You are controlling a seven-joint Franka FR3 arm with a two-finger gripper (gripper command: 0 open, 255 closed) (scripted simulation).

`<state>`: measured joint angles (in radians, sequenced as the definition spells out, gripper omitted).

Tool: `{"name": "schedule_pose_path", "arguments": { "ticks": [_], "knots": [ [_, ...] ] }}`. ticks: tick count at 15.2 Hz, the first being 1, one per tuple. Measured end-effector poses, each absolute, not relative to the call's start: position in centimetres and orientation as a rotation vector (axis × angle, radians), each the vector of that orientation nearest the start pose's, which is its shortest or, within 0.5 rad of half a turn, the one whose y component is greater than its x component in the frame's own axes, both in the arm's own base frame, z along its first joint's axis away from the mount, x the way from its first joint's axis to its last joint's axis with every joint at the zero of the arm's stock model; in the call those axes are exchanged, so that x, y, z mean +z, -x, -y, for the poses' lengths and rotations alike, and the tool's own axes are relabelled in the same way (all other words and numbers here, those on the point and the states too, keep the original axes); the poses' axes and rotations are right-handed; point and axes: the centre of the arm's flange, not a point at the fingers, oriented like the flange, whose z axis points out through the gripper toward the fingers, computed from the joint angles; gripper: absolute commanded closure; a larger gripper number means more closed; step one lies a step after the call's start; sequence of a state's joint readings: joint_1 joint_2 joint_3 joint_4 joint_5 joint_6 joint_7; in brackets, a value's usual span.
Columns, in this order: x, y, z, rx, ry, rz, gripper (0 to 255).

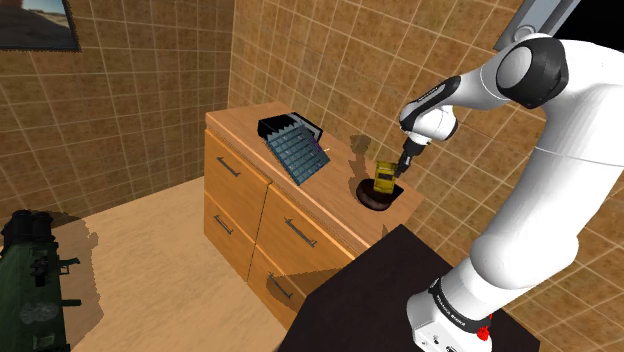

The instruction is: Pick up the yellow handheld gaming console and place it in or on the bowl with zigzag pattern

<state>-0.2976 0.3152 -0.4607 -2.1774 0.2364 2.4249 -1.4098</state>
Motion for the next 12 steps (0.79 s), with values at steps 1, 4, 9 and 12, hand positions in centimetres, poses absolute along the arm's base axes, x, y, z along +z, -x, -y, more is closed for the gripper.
{"name": "schedule_pose_path", "arguments": {
  "ticks": [1,4,9,12],
  "knots": [
    [25.7,-40.6,38.2,-0.002,3.022,0.753,0],
    [25.7,-40.6,38.2,-0.002,3.022,0.753,0],
    [27.3,-40.6,38.2,-0.003,3.022,0.753,0],
    [30.0,-40.8,38.2,-0.004,3.022,0.753,0]
  ]
}}
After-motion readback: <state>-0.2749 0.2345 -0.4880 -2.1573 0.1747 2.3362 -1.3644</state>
